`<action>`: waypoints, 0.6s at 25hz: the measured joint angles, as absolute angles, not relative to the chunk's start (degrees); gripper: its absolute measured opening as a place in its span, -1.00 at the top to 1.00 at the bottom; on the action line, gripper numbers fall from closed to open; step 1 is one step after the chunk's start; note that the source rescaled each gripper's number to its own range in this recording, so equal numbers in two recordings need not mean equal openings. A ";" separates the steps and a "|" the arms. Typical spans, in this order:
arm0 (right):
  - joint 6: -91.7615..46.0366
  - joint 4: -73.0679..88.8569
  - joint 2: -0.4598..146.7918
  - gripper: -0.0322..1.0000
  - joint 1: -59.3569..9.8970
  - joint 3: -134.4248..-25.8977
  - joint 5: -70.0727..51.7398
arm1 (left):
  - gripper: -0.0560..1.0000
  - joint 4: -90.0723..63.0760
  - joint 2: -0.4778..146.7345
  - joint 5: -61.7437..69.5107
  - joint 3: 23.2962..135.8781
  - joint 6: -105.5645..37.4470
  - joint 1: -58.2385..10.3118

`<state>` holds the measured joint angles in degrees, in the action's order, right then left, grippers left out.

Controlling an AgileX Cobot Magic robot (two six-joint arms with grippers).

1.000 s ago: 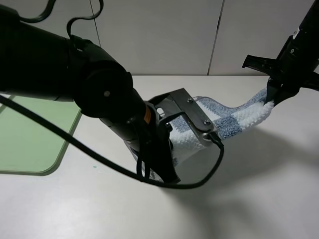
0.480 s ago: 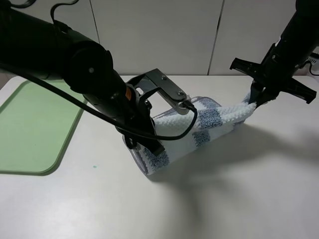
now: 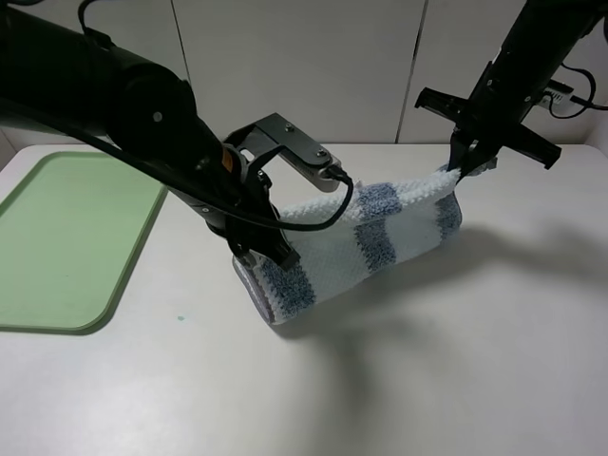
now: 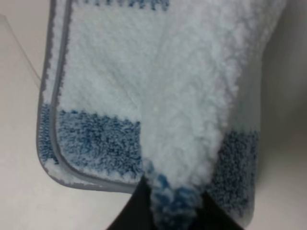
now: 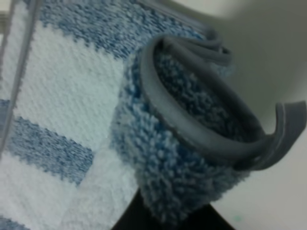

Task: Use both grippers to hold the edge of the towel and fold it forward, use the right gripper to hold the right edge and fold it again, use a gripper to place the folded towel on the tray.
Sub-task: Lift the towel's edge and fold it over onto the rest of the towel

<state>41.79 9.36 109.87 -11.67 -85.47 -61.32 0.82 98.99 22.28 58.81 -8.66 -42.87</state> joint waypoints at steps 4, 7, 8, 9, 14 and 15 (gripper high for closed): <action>41.51 10.21 111.99 0.94 -11.67 -86.80 -61.33 | 0.89 0.82 99.58 21.63 58.81 -8.66 -41.17; 41.51 10.40 113.12 0.94 -11.83 -87.21 -61.17 | 0.89 0.82 100.51 21.07 58.81 -8.66 -40.21; 41.51 10.40 113.42 0.94 -11.83 -87.20 -60.99 | 0.89 0.82 100.69 20.85 58.81 -8.66 -39.96; 41.51 10.40 113.70 0.94 -11.83 -87.20 -60.86 | 0.89 0.82 100.95 20.47 58.81 -8.66 -39.84; 41.49 10.03 114.36 0.94 -11.83 -87.29 -60.23 | 0.89 0.82 102.68 18.80 58.81 -8.66 -39.78; 41.44 10.03 114.43 0.94 -11.83 -87.29 -60.13 | 0.89 0.82 102.92 18.59 58.81 -8.66 -39.78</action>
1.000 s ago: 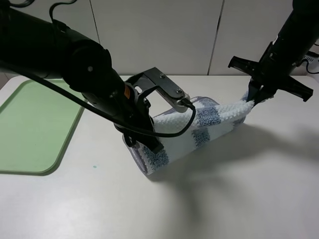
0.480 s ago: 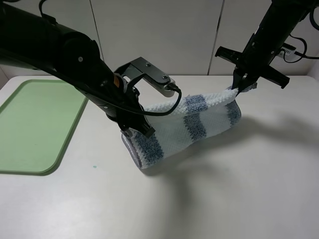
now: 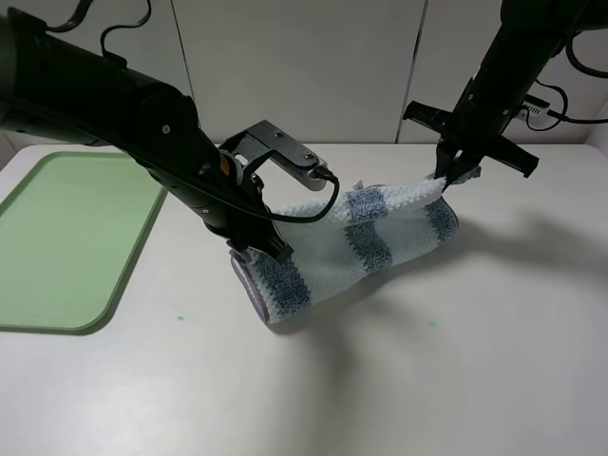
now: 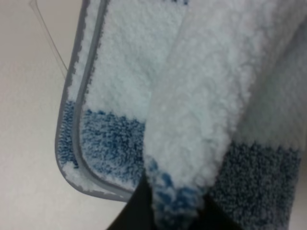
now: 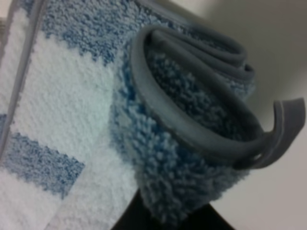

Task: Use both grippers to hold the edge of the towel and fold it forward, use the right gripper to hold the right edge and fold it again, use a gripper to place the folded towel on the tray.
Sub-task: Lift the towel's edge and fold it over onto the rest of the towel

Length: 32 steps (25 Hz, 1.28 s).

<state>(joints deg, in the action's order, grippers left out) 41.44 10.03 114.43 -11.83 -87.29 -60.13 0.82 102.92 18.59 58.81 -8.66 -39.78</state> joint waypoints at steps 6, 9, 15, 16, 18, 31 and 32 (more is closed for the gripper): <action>39.14 10.54 114.49 0.94 -11.83 -87.29 -58.89 | 0.86 1.78 103.45 17.75 58.81 -8.66 -39.72; 37.73 12.05 114.49 0.65 -11.83 -87.29 -58.32 | 0.53 2.04 103.51 17.83 58.81 -8.66 -39.60; 34.16 17.97 114.49 -0.89 -11.69 -87.36 -57.77 | -0.85 2.48 103.61 17.39 58.81 -7.46 -39.41; 33.88 18.14 114.49 -0.93 -11.69 -87.36 -57.77 | -0.90 2.48 103.61 17.40 58.81 -7.39 -39.41; 33.50 18.19 114.49 -0.98 -11.69 -87.36 -57.95 | -0.96 2.52 103.61 17.40 58.81 -7.34 -39.41; 31.42 14.54 112.08 -1.00 -11.69 -90.99 -60.88 | -1.00 2.55 98.90 22.81 58.81 -7.28 -39.41; 31.20 14.00 111.37 -1.00 -11.69 -91.58 -61.44 | -1.00 2.55 97.88 23.37 58.81 -7.28 -39.41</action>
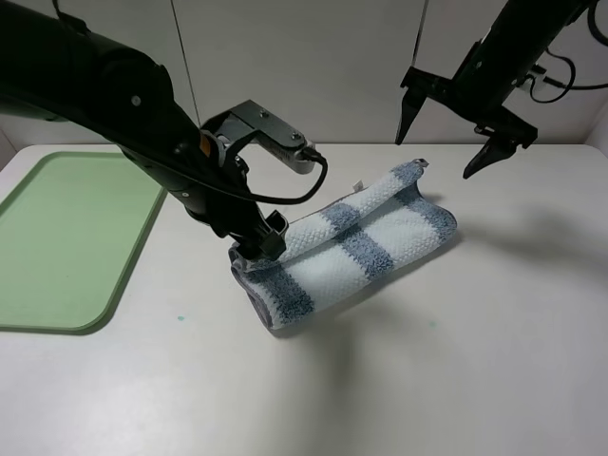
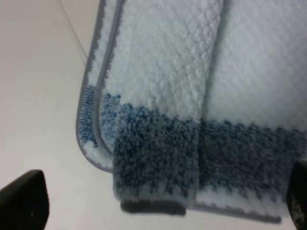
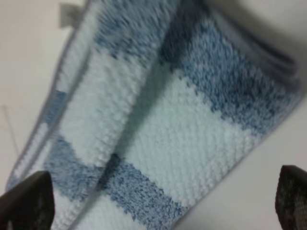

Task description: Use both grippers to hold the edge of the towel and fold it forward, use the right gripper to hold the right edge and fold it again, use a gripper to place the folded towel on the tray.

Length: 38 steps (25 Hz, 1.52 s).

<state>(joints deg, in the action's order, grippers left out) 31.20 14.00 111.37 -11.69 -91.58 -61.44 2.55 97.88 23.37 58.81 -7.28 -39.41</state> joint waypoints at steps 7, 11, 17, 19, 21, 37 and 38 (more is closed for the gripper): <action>26.37 10.02 106.65 -1.00 -11.69 -93.39 -65.07 | -1.00 2.73 89.45 29.08 58.81 -7.28 -39.41; 22.49 8.61 103.46 -1.00 -11.69 -93.39 -67.42 | -1.00 3.68 83.44 33.83 58.81 -7.28 -39.41; 14.60 7.44 98.56 -1.00 -11.69 -93.42 -69.37 | -1.00 6.37 71.23 39.47 58.81 -4.34 -39.41; 13.38 7.31 96.84 -1.00 -11.69 -93.42 -69.37 | -1.00 7.28 66.94 41.45 58.81 -2.70 -39.41; 12.46 7.31 95.42 -1.00 -11.69 -93.42 -69.44 | -1.00 8.41 62.32 43.27 58.81 -0.75 -39.41; 5.55 5.49 83.33 -1.00 -19.00 -83.03 -69.63 | -0.99 11.10 28.13 57.22 52.63 5.21 -39.41; 5.55 4.75 82.87 -1.00 -20.42 -82.13 -69.63 | -0.99 10.54 25.59 57.34 50.95 5.25 -39.41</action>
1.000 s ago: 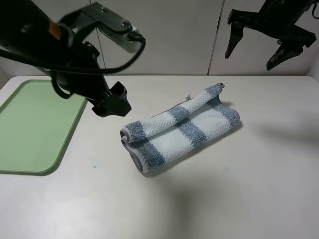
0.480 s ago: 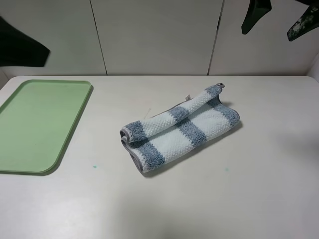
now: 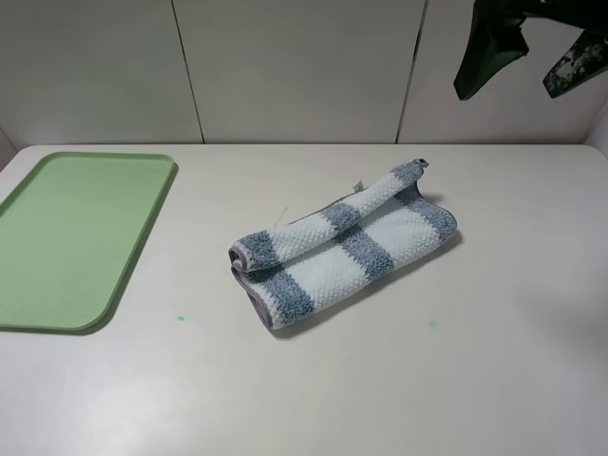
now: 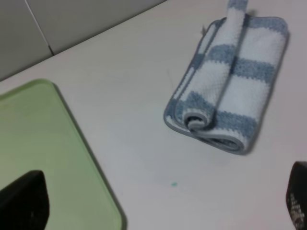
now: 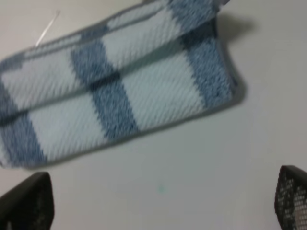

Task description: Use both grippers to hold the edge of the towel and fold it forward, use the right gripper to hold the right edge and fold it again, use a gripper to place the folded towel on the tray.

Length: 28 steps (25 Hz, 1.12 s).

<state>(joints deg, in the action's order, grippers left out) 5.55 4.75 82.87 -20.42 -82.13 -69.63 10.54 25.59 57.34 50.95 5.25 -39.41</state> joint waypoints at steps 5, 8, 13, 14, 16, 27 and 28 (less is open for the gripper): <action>7.17 1.01 81.65 -1.00 -26.40 -78.62 -69.67 | -0.99 6.21 13.31 57.71 42.63 5.74 -39.41; 8.52 -1.14 81.65 -1.00 -28.66 -78.11 -69.67 | -0.99 4.66 7.13 57.82 37.75 6.28 -39.41; 9.67 -2.03 81.60 -1.00 -29.48 -78.11 -69.62 | -0.99 4.14 0.39 58.92 31.44 6.45 -39.41; 9.84 -2.09 81.60 -1.00 -29.48 -78.11 -69.62 | -0.99 4.02 -0.10 59.46 30.45 6.61 -39.41; 9.96 -2.09 81.60 -1.00 -29.48 -78.11 -69.62 | -0.98 3.95 -0.30 60.43 29.07 7.20 -39.41; 10.09 -3.31 81.60 -1.00 -29.48 -78.11 -69.62 | -0.96 3.90 -0.43 60.71 28.48 7.72 -39.41; 10.09 -3.46 81.60 -1.00 -29.48 -78.11 -69.62 | -0.96 3.90 -0.43 60.71 28.48 7.77 -39.41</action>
